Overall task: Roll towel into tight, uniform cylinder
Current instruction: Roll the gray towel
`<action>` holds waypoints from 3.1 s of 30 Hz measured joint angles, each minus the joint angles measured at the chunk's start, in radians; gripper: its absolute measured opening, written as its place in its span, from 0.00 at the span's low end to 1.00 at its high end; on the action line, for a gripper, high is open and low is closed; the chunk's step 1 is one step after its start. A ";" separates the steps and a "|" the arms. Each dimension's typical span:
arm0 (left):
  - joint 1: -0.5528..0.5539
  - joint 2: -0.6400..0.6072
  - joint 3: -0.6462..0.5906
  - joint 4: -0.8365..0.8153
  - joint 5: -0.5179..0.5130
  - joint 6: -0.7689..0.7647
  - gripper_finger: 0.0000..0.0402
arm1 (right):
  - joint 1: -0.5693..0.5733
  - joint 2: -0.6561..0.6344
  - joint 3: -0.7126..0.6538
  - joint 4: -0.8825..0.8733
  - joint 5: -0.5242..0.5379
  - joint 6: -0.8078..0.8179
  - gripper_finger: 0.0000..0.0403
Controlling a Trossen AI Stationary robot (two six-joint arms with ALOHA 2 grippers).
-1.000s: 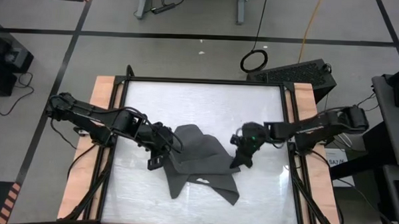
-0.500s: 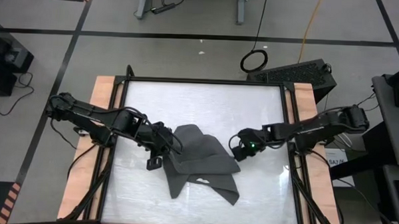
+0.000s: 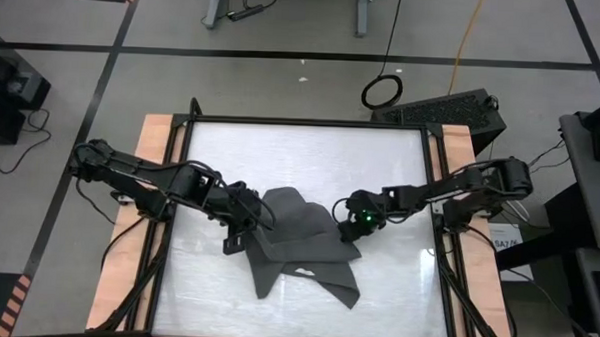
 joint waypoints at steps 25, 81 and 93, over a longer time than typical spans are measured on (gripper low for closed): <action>0.004 0.000 0.000 -0.001 -0.083 -0.024 0.03 | 0.030 -0.285 0.000 -0.068 0.044 -0.185 0.01; 0.005 0.101 0.000 0.021 -0.091 -0.050 0.03 | 0.081 0.006 0.029 0.186 -0.169 -0.626 0.46; 0.005 0.101 0.000 0.016 -0.091 -0.043 0.03 | 0.073 0.035 0.030 0.132 -0.445 -0.578 0.46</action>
